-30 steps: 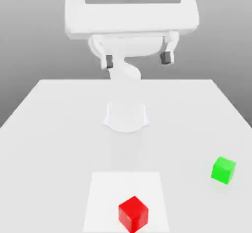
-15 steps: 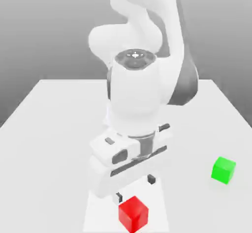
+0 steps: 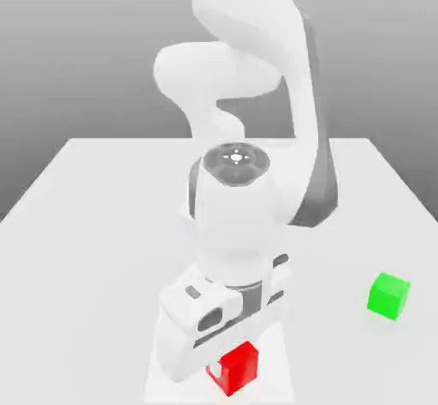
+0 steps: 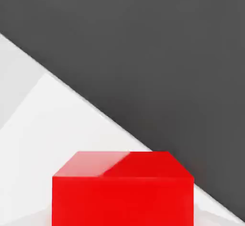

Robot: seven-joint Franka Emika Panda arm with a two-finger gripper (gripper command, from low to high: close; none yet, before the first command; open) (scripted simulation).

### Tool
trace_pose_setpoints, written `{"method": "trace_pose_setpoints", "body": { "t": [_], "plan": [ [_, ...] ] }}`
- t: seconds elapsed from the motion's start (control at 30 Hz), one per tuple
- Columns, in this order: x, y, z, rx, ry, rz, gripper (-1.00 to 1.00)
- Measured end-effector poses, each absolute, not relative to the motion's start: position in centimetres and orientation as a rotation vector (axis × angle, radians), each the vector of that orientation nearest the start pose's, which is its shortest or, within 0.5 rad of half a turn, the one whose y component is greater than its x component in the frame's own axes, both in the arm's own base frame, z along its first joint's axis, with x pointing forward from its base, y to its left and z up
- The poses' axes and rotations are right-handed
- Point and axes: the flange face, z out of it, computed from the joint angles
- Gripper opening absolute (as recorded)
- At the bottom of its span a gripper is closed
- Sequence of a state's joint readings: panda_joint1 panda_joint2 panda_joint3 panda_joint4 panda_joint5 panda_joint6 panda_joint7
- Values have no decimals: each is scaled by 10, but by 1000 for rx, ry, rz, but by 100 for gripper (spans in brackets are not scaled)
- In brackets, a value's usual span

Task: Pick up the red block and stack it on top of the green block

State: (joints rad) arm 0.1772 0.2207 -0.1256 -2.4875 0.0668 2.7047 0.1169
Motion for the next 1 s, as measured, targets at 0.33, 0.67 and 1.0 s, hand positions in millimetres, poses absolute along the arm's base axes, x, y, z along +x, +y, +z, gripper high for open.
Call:
{"method": "trace_pose_setpoints", "body": {
  "t": [0.33,0.67,1.0],
  "plan": [
    [412,176,230,-3136,-164,5,-100],
    [296,299,244,-3099,-562,-1,-100],
    [309,281,213,-3204,-520,-18,-100]
  ]
}}
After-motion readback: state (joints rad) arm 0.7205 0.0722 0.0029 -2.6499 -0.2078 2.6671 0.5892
